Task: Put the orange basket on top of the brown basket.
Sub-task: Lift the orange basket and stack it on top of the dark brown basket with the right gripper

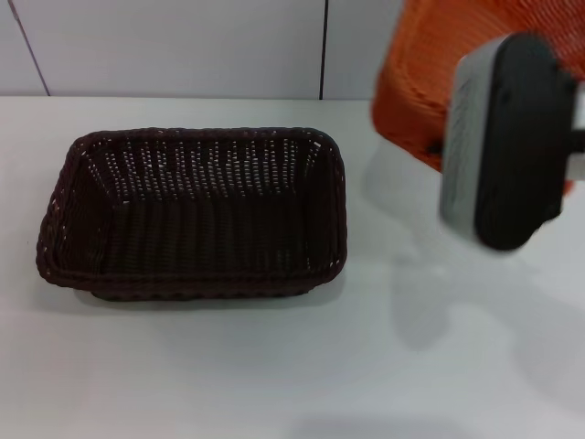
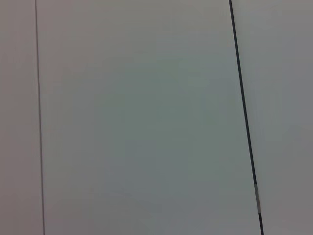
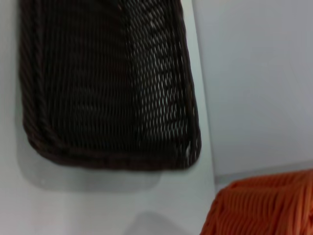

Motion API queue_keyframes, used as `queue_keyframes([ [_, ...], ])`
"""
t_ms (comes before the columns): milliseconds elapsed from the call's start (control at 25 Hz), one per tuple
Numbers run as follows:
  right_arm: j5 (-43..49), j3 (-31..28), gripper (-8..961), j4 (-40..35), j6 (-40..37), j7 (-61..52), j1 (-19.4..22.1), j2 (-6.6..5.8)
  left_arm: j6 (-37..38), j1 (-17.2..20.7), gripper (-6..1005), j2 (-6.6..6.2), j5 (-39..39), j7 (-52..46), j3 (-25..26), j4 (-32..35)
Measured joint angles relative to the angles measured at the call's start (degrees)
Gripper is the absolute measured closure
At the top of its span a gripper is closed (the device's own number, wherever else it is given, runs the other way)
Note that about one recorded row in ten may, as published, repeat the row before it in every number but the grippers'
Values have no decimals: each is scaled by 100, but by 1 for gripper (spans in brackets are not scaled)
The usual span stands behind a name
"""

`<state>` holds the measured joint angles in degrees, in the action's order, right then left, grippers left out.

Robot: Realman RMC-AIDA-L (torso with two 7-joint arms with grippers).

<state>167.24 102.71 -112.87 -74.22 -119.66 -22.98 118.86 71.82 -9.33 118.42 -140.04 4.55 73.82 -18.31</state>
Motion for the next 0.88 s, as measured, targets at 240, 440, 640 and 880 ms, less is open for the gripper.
queue_keyframes([
  [240, 0, 748, 764, 64, 1043, 1820, 22, 5, -13, 4, 215, 29, -1, -59, 0, 46],
  [440, 0, 1127, 765, 256, 1506, 3218, 86, 5, -27, 32, 215, 41, 4, -195, -8, 36],
  [640, 5, 1356, 765, 960, 2428, 4555, 242, 2, -96, 36, 214, 40, 12, -288, -9, 38],
  [880, -15, 1352, 765, 1338, 2622, 4661, 36, -127, -231, 53, 214, 52, 67, -293, -9, -11],
])
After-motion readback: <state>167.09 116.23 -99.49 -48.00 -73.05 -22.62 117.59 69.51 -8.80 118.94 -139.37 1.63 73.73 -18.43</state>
